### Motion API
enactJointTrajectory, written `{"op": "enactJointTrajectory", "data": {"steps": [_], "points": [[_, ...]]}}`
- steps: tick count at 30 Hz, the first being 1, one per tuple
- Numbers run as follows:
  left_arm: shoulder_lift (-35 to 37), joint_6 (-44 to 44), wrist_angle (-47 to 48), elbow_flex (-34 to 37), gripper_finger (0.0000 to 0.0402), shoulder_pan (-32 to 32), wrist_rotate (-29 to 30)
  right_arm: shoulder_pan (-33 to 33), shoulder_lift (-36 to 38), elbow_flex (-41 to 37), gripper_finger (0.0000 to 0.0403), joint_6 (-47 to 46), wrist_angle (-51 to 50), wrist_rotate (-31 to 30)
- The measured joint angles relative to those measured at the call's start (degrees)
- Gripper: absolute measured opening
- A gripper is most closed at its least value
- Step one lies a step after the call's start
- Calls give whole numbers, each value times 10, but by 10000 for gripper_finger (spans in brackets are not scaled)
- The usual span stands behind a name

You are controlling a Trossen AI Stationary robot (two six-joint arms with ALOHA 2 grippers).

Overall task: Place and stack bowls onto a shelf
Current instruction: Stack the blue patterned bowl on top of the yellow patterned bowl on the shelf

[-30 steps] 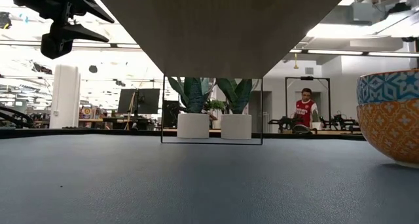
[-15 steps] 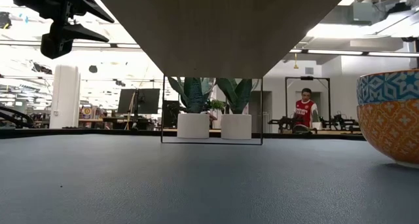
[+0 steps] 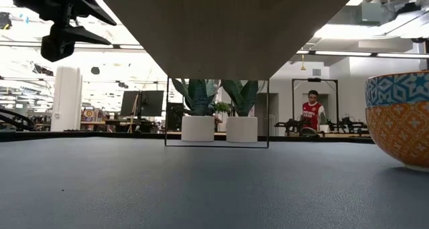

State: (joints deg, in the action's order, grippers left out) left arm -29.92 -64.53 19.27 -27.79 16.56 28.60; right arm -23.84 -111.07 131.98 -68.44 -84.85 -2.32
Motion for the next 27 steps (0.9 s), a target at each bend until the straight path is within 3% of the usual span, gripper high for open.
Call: {"op": "enactJointTrajectory", "data": {"steps": [10,27], "points": [[-6,-2,4,0,165,0,-10,-1,-45,0,28,16,4,25],[-6,-2,11,0,165,0,-10,10,-46,-1,28,45,-16,24]]}}
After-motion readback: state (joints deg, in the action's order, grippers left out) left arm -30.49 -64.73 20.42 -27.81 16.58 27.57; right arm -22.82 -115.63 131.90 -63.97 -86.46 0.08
